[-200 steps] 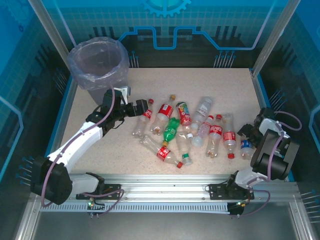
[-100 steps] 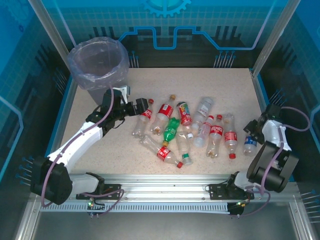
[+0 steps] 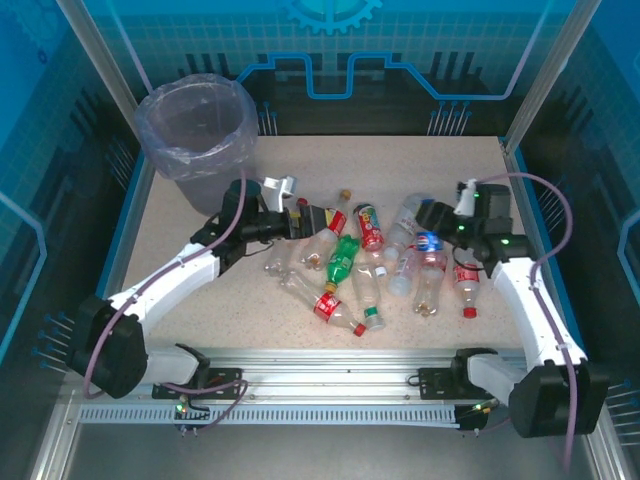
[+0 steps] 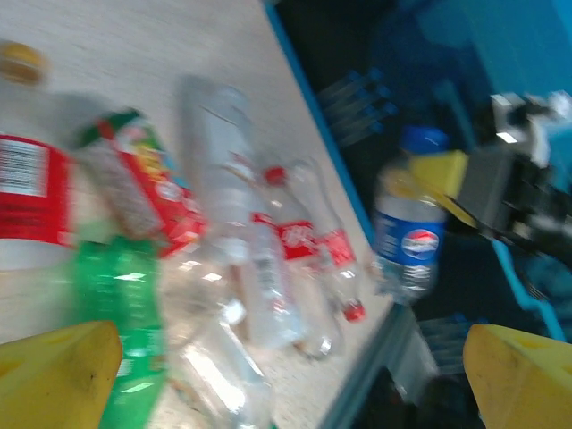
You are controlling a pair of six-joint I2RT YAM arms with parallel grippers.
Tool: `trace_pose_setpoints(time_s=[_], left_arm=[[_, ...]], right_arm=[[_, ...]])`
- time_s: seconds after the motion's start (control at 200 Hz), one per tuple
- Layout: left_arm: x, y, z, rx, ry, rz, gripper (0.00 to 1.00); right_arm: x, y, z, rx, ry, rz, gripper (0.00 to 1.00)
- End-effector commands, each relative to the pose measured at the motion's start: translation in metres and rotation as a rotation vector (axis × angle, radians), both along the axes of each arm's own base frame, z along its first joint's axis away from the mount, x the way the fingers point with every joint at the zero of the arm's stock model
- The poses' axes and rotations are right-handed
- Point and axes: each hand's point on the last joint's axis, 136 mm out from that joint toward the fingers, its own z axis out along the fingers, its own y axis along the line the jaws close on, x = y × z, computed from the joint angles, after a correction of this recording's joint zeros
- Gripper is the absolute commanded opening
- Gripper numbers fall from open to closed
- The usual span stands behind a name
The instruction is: Put the plastic bottles in the bin
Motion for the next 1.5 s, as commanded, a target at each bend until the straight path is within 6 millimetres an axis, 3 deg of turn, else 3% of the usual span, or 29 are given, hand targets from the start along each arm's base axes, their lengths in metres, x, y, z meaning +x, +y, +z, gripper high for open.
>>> trace_pose_setpoints(time_s=[0.0, 0.175, 0.305, 0.52, 0.785, 1.086, 1.286, 1.491], left_arm=[[-0.023, -0.028, 0.013, -0.094, -0.032, -0.144, 0.99], [-0.031, -0.047, -0.010, 0.004, -0.063, -0.178, 0.99], [-0.025, -0.058, -0.016, 0.018, -0.072, -0.190, 0.99], [-0.022, -0.082, -0.019, 0.003, -0.088, -0.222, 0.99], [-0.021, -0.101, -0.025, -0.010, -0.090, -0.232, 0.98], [-0.008, -0.105, -0.033, 0.017, -0.091, -0.180, 0.78], [-0.006, -0.103, -0.037, 0.039, -0.087, -0.169, 0.63], [-0.005, -0.099, -0.036, 0.066, -0.091, -0.154, 0.62]], right_arm=[[0.019, 0.044, 0.020, 0.204, -0.061, 0.048, 0.62], [0.019, 0.086, 0.010, 0.307, 0.017, 0.111, 0.62], [0.017, 0.103, 0.019, 0.380, 0.027, 0.147, 0.62], [0.012, 0.120, 0.015, 0.424, 0.039, 0.180, 0.62], [0.011, 0.132, 0.008, 0.443, 0.055, 0.206, 0.62], [0.010, 0.142, 0.005, 0.507, 0.066, 0.234, 0.62], [0.007, 0.138, 0.001, 0.482, 0.068, 0.226, 0.63], [0.009, 0.129, 0.005, 0.446, 0.050, 0.222, 0.82]])
